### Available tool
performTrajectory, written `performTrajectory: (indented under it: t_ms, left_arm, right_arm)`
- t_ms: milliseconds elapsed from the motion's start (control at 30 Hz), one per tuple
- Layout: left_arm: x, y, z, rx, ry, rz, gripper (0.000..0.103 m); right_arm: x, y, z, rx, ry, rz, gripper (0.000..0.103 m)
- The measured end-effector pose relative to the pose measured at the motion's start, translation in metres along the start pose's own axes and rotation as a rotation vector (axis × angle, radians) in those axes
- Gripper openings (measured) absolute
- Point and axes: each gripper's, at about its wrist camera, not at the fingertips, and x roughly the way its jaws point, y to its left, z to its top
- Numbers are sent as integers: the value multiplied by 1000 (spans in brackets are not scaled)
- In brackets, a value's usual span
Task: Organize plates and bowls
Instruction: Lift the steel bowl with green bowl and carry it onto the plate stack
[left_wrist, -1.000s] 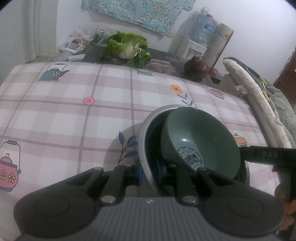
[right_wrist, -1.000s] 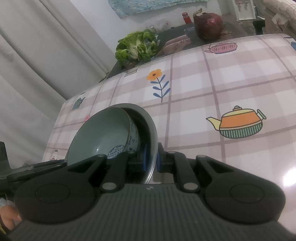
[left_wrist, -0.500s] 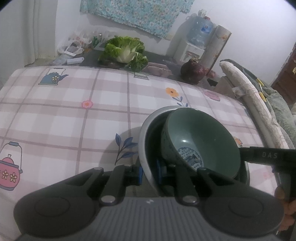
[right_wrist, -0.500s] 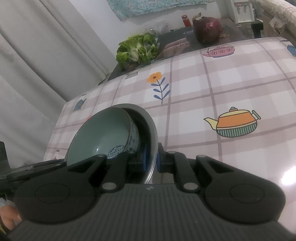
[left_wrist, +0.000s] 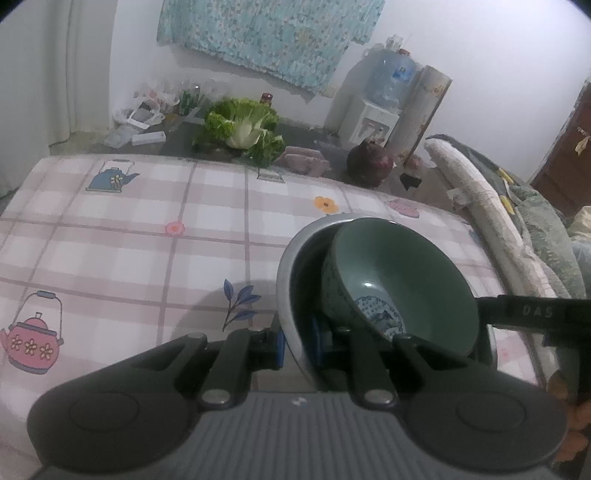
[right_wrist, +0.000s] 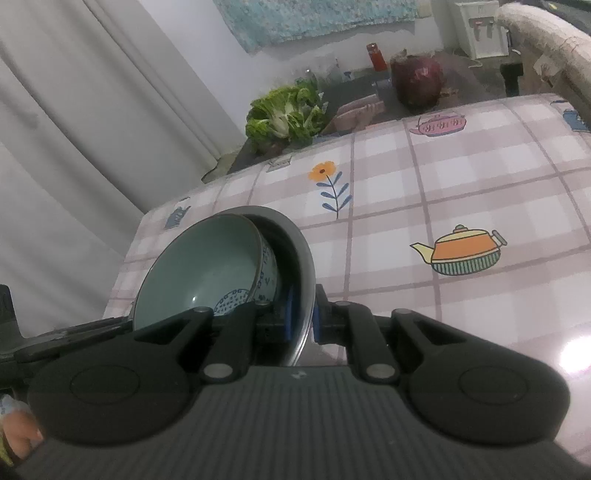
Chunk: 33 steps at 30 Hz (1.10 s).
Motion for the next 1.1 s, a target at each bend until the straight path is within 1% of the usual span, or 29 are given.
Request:
performTrajectory:
  t_ms: [267, 467, 633, 833, 1100]
  left_arm:
    - [-35, -12, -9, 5, -42, -15, 15]
    - [-70, -25, -24, 17, -62, -16, 14]
    - [-96, -33, -45, 24, -62, -23, 14]
    - [-117, -38, -78, 22, -45, -24, 13]
    - [-119, -36, -118, 8, 11, -19, 12]
  right_arm:
    - [-37, 13, -9, -10, -31, 6, 9]
    - [-70, 24, -28, -3, -40, 15, 10]
    - [-100, 30, -53, 2, -41, 20, 10]
    - [-124, 34, -90, 9, -23, 17, 10]
    - [-131, 28, -139, 41, 31, 9, 11]
